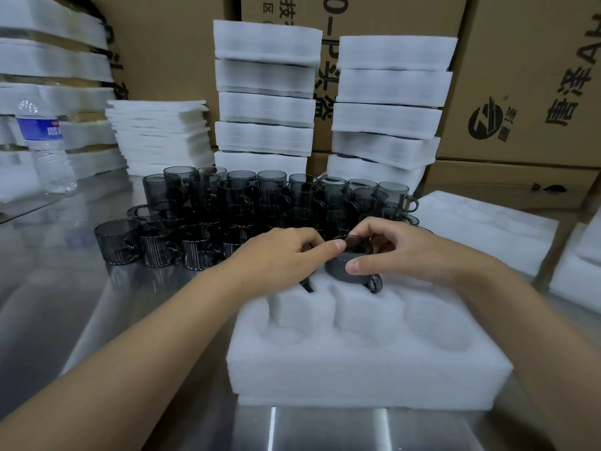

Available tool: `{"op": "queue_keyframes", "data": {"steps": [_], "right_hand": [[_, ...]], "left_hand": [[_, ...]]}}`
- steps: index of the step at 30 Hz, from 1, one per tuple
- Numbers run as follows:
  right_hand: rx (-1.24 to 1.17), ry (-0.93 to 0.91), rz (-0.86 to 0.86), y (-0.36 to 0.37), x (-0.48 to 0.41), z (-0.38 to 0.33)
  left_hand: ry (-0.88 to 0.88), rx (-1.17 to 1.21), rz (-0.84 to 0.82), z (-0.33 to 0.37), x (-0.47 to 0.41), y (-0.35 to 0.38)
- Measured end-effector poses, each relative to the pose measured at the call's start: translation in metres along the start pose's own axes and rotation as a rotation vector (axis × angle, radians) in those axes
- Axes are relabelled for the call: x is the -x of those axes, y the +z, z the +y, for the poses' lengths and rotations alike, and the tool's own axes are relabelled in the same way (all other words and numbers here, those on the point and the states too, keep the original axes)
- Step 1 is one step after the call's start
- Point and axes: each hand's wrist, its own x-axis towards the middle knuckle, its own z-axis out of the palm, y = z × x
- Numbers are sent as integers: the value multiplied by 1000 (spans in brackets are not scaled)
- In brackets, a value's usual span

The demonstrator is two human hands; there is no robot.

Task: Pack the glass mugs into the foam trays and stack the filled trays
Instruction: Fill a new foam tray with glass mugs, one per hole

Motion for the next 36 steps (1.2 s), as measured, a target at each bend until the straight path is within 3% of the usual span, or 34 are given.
{"op": "queue_keyframes", "data": {"steps": [9,15,20,28,30,33,36], "right_hand": [[66,14,-59,-1,1,4],[102,194,207,0,-4,8],[248,238,127,5,-2,9],[281,196,159,8,-4,10],[316,180,170,10,-7,12],[334,159,153,14,-9,12],[320,133,145,15,-9,12]], "left_hand": [[-19,-1,-12,0,0,0],[-23,22,-45,2,3,-2],[-28,13,-62,1,2,-2],[-33,10,-85,2,2,-4],[-13,-93,21,1,2,-8],[-48,-253,376,-8,0,-22],[-223,-222,432,-22,-1,-38]]}}
